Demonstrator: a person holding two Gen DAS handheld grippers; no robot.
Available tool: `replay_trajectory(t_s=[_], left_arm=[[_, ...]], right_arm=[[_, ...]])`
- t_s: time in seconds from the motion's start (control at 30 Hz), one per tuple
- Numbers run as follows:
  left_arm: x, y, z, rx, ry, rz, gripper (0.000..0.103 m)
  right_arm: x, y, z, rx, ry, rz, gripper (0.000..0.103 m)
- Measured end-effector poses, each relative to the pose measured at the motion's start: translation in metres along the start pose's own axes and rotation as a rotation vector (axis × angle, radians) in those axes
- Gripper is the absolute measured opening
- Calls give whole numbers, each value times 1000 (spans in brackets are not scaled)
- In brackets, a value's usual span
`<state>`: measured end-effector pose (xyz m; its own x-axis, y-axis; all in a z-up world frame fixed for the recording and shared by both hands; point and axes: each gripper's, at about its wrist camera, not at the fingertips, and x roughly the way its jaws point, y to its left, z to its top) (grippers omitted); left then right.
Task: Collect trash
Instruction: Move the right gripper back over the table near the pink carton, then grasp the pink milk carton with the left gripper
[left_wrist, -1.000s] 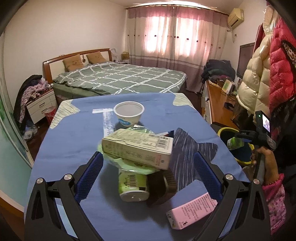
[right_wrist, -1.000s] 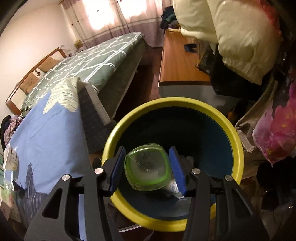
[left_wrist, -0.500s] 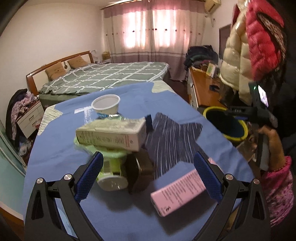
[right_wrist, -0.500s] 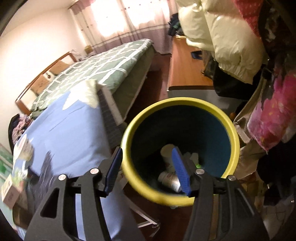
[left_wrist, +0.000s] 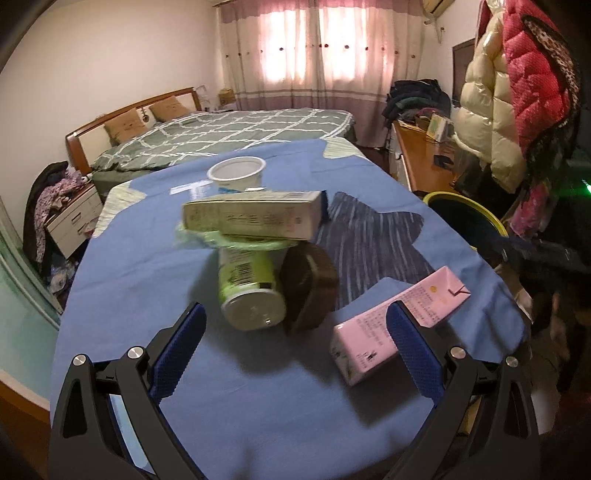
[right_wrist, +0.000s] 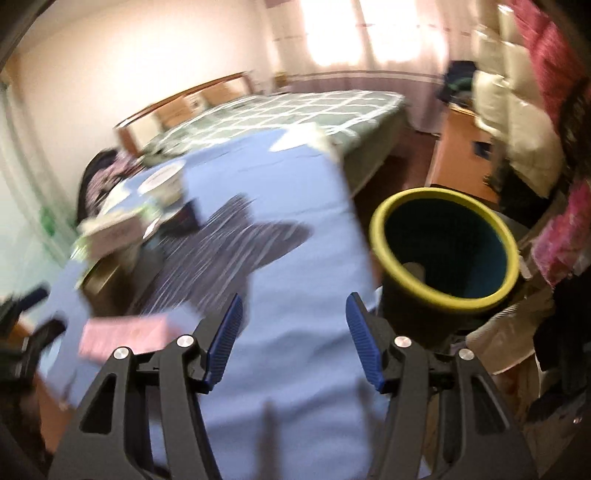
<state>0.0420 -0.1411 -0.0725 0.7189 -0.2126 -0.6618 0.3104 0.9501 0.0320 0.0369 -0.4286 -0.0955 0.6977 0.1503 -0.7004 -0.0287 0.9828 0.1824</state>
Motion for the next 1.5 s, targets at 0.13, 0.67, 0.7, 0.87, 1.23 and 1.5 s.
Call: replay_trajectory(t_s=[0.13,0.67,0.7,0.87,1.23,1.5], left_arm=[[-6,8,-7,-18,-3,10,96],[-2,15,-14,-39,16,-32,96],[-1,14,-14,-37,17,-39,96],[4,2,-10,-11,24,-88,96],[34,-37,-6,70,102,-175,77],[62,-46,-9,64,174,-175,50]], right_arm=[[-1,17,-16,-81,50,38,56],[50,46,-2,-119,84,93,56],[56,48,2,-122,85,92,56],[82,52,21,-118,95,101,56],[47,-18,17,63,47,34,56],[44,-30,6,105,50,66,56]])
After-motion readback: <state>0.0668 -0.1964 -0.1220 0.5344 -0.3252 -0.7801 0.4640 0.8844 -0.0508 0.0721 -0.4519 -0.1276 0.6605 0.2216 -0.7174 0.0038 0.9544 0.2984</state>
